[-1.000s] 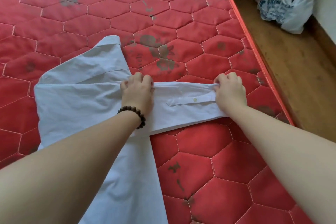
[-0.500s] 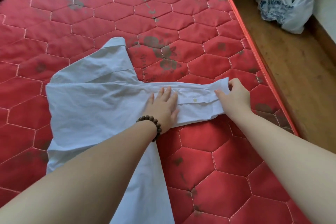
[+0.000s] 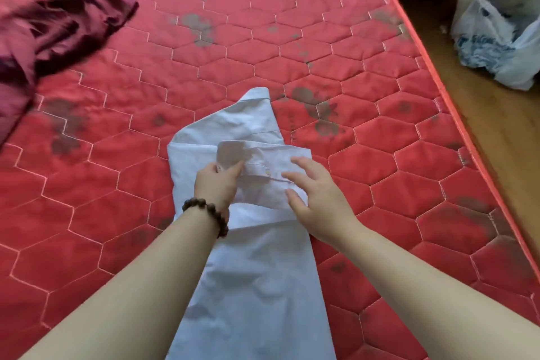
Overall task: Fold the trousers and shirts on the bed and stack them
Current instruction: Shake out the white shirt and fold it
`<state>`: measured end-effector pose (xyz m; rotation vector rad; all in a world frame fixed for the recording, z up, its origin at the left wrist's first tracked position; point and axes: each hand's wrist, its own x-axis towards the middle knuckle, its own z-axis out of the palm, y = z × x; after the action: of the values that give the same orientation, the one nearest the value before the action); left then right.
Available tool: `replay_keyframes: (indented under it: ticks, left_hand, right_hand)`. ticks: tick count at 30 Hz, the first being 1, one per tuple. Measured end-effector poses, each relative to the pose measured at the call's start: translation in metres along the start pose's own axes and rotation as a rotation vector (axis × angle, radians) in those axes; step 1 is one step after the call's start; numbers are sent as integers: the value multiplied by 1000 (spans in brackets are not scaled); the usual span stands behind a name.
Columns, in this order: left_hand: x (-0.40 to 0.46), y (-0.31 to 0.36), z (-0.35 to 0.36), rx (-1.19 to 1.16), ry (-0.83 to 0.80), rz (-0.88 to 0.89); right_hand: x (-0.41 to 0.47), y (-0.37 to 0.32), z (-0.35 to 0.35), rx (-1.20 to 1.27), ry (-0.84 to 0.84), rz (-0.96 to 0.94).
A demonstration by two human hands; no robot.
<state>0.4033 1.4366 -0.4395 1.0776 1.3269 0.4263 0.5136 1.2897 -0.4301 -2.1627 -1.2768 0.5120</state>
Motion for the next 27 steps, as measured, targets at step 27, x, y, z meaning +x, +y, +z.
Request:
replay_keyframes:
  ticks: [27]
  left_hand:
    - [22, -60, -89, 938, 485, 604]
  right_hand:
    - [37, 23, 92, -600, -213, -96]
